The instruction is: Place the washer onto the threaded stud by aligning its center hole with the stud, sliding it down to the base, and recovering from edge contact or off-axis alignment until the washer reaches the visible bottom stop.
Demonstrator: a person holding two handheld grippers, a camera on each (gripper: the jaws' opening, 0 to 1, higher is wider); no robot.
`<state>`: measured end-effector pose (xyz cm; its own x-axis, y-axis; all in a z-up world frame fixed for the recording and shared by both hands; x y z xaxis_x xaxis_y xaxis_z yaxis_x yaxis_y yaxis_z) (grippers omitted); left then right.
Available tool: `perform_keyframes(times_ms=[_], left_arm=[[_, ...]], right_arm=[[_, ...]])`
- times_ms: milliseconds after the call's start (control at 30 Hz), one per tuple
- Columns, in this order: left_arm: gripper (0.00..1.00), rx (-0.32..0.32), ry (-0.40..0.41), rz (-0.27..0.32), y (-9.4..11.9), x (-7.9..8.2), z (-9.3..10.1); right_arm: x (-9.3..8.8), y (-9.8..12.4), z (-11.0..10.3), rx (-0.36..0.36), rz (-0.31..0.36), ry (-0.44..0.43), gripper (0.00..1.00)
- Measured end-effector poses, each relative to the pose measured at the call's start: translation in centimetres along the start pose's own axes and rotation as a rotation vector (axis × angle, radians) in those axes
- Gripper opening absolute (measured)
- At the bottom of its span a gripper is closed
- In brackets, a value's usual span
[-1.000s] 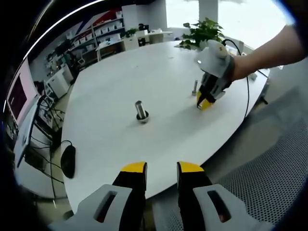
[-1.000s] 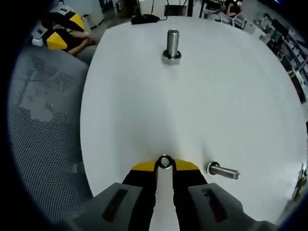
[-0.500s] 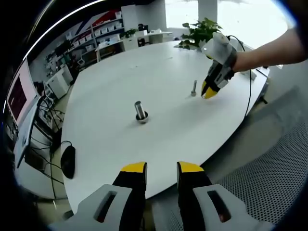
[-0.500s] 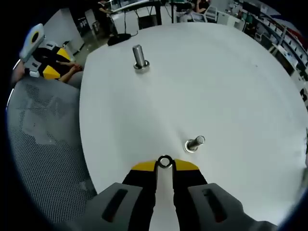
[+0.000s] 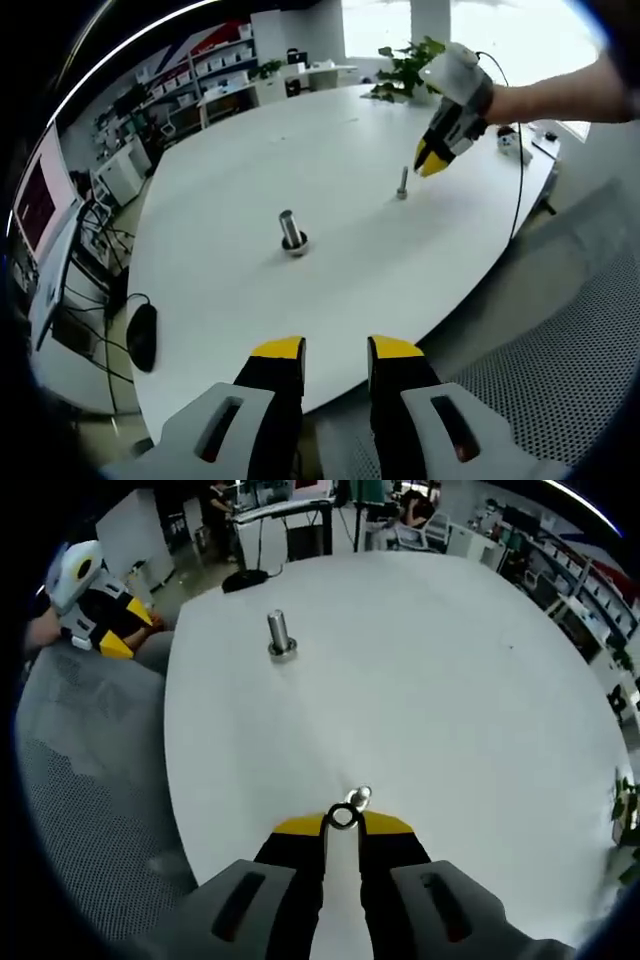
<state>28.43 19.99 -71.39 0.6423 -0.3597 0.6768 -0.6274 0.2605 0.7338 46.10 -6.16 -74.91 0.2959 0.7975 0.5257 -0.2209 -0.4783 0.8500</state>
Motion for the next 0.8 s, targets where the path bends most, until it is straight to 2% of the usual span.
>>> perform_keyframes(times_ms=[367, 800], left_arm=[[0.23, 0.004, 0.002, -0.007, 0.0, -0.1, -0.1], [0.23, 0.006, 0.005, -0.010, -0.1, -0.1, -0.1]], right_arm=[[1.2, 0.3, 0.5, -0.012, 0.031, 0.034, 0.14], [1.3, -0.5, 1.1, -0.007, -0.002, 0.074, 0.14]])
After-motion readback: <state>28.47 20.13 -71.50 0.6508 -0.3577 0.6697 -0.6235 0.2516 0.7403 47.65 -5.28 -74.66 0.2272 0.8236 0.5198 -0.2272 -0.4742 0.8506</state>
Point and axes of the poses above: the point that each gripper's makers call its tool centre point, and the gripper's own axes: y roughly backward along the fingers, z roughly to its right, x roughly out of its top, the point moved 6 cm from there along y, roughly backward along the fingers, and after that the axes turned 4 degrees about z, right-handed, at the moved point
